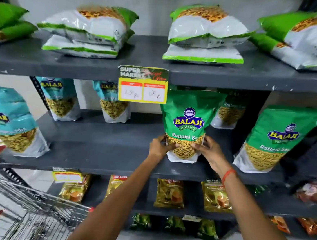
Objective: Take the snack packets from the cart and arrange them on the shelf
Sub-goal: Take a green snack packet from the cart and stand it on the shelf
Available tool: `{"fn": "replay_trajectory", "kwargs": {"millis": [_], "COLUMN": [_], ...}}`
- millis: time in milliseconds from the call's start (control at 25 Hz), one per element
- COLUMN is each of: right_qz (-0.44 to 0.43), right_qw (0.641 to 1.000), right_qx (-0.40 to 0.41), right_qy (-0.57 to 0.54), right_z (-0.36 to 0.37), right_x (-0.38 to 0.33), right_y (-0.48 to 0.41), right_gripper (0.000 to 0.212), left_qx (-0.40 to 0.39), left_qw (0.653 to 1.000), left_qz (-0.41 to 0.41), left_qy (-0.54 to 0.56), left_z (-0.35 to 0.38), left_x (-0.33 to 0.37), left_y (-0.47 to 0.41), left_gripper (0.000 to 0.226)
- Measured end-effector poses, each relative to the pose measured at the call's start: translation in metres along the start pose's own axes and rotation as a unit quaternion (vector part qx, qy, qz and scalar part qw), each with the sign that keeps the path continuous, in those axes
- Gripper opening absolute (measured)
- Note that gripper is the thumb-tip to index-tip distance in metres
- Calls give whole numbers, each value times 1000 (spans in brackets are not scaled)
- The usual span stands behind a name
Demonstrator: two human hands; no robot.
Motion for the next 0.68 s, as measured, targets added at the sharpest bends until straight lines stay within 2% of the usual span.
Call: {"fn": "replay_trajectory", "kwargs": {"millis": [200,560,680], "right_qz": [11,34,39], "right_qw": [1000,999,999], "right_qx": [0,-8,-14], "right_qy": [-9,-37,-11], "right_z": [-24,-28,-28], "right_x": [4,19,18], "right_y": [-33,-40,-39], "right_gripper": [45,36,45], "left_qx": [24,25,22], "left_qw": [999,999,999], "left_qz": [28,36,31], "left_qy": [-12,-29,-30], "left_z": [22,34,36], "left_x": [20,16,17], "left_y": [-23,-35,-36], "left_gripper": [53,53,55]}}
Point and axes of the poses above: each hand's wrist, its own y-axis away from the middle knuckle, its own z-axis out of the palm, x = y × z, the point moved 10 cm from there along -y, towards the middle knuckle, and after that the axes turned 5 degrees about -z, right-handed, at the moved point
